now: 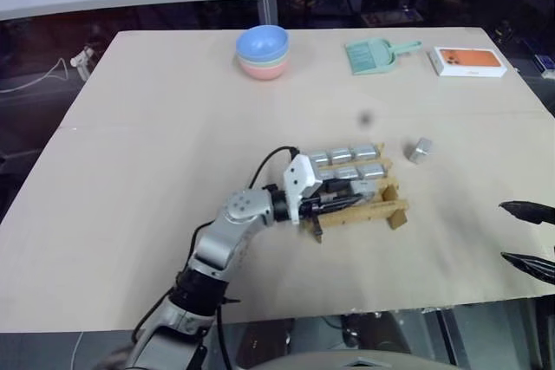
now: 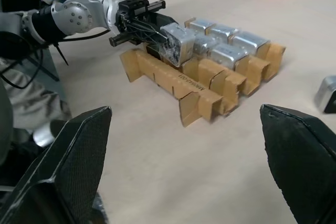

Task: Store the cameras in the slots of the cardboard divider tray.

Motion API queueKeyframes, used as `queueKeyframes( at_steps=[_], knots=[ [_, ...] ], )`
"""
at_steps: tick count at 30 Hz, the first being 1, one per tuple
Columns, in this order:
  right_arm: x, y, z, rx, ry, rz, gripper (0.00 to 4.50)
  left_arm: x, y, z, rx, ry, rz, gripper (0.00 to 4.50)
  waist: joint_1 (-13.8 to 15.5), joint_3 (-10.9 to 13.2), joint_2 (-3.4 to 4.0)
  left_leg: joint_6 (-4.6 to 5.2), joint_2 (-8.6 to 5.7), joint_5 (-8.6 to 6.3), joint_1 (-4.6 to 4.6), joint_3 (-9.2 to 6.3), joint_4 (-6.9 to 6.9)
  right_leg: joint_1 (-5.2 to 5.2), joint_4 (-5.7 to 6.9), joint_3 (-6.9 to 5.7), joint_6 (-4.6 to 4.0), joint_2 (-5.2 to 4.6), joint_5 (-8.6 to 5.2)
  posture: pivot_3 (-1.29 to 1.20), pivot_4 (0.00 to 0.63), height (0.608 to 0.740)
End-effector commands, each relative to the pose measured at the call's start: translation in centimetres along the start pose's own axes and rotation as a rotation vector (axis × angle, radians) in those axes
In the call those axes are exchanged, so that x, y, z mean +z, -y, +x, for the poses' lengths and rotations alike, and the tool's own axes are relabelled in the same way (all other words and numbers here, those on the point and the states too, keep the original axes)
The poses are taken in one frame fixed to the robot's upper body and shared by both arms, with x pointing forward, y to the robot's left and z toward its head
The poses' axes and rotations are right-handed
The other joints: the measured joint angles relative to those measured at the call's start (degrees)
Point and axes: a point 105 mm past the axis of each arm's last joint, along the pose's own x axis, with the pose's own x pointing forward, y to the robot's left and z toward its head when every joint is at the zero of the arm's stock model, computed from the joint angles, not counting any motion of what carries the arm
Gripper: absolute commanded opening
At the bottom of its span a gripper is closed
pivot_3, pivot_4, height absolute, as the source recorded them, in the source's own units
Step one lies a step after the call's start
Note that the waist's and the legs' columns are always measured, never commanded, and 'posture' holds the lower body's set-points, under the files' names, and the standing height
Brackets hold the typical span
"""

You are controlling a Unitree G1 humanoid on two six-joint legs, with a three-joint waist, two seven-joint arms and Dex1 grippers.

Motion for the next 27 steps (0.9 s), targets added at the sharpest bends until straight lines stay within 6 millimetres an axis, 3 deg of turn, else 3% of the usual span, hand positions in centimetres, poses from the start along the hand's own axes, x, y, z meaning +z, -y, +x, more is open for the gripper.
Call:
queueKeyframes(
  at_steps=[1, 14, 18, 20, 23, 27],
  knots=[
    [0.9, -0.6, 0.1, 0.087, 0.022, -0.082, 4.48, 0.2, -0.4, -0.3, 0.020, -0.012, 0.024, 0.72, 0.0, 0.0, 0.01, 0.00, 0.00, 0.00, 0.01, 0.00, 0.00, 0.00, 0.00, 0.00, 0.00, 0.00, 0.00, 0.00, 0.150, 0.740],
    [0.4, -0.5, 0.0, 0.084, -0.009, -0.110, 4.48, -0.1, -1.2, -0.2, 0.042, -0.041, 0.114, 0.72, 0.0, 0.0, 0.02, 0.00, 0.00, 0.00, 0.01, 0.00, 0.00, 0.00, 0.00, 0.01, -0.01, 0.00, 0.00, 0.00, 0.150, 0.740],
    [0.2, -0.5, 0.0, 0.079, 0.000, -0.114, 4.48, -0.8, -0.4, -0.5, 0.006, -0.055, 0.075, 0.72, 0.0, 0.0, 0.04, 0.00, 0.01, 0.00, 0.01, 0.00, 0.00, 0.01, 0.00, 0.01, 0.00, 0.00, 0.00, 0.00, 0.150, 0.740],
    [0.2, -0.5, 0.1, 0.079, 0.003, -0.115, 4.48, -1.0, 0.1, -0.2, -0.035, -0.062, 0.066, 0.72, 0.0, 0.0, 0.05, 0.00, 0.01, 0.00, 0.01, 0.01, 0.00, 0.00, 0.00, 0.01, -0.01, 0.00, 0.00, 0.00, 0.150, 0.740],
    [0.2, -0.5, 0.1, 0.073, 0.014, -0.116, 4.48, -0.1, -0.6, 1.0, -0.005, -0.010, 0.014, 0.72, 0.1, 0.0, 0.05, 0.00, 0.01, 0.00, 0.01, 0.00, 0.00, 0.01, 0.00, 0.00, 0.00, 0.00, 0.00, 0.00, 0.150, 0.740],
    [0.3, -0.6, 0.0, 0.058, 0.017, -0.118, 4.48, -1.5, -0.1, 0.5, -0.004, -0.070, 0.026, 0.72, 0.1, -0.1, 0.10, 0.00, -0.01, 0.00, 0.00, -0.01, 0.00, 0.01, 0.00, 0.00, 0.00, -0.01, 0.00, 0.00, 0.150, 0.740]
  ],
)
